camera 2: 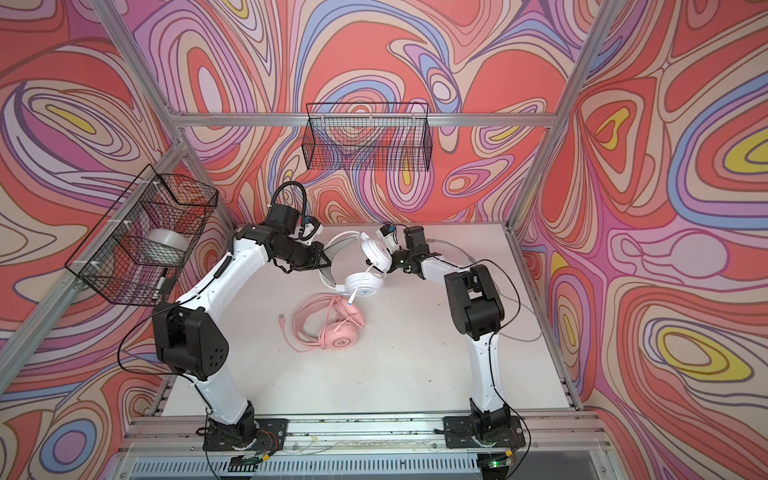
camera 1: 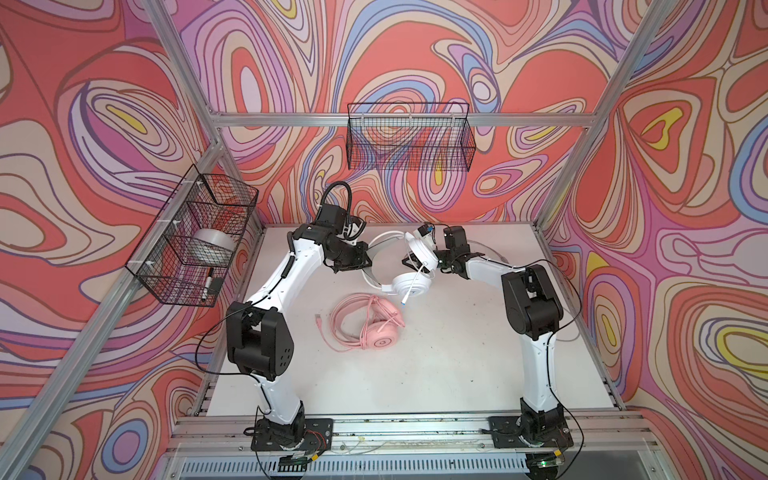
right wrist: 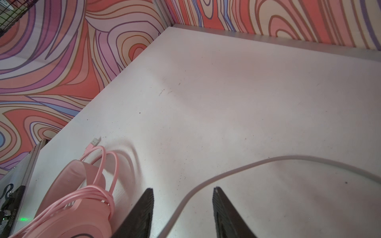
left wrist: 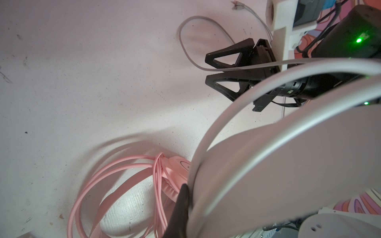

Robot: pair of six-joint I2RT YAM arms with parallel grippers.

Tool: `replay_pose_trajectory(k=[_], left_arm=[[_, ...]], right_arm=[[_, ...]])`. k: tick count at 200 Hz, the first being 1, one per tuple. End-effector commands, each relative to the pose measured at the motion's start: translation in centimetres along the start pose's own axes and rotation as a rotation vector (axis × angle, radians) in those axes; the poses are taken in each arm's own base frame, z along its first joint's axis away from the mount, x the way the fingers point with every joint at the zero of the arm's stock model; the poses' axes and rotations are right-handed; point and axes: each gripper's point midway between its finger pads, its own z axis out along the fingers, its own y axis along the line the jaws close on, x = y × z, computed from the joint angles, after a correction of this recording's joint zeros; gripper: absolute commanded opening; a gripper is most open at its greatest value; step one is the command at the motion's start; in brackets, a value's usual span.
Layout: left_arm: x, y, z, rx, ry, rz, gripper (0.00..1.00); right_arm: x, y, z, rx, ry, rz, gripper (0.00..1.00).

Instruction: Wrap the headphones

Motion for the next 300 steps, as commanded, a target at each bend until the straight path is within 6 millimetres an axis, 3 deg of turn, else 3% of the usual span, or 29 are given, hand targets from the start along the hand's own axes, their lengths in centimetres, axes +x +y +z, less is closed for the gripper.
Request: replay_pose_trajectory(k=[1,143,190,238,300], left_arm=[[-0.7,-2.0,-1.8,0.084,-0.051,-0.016,0.0],[-1.8,-2.6,-2.3,0.144,-0.076,-0.12,0.0],[-1.8,-2.4,-2.2,0.15,-0.074,-0.146,0.0],[-1.6,-2.2,-2.0,0.14,-0.066,-0.151,0.0],[-1.5,-2.1,-2.0,0.138,-0.065,-0.153,0.0]], right_arm=[[-3.8,0.1,-1.0,0.036,-0.14,-0.068,0.52],[-2.1,-2.1,3.3,0.038,-0.208,-0.036,0.46],[-2.4,-2.6,3.9,0.04,-0.201,-0.029,0.31],[-3.4,-2.8,3.2,0.085,-0.237,-0.033,0.47],[-5.0,-1.7,1.5,0.096,-0.371,-0.052,0.53]])
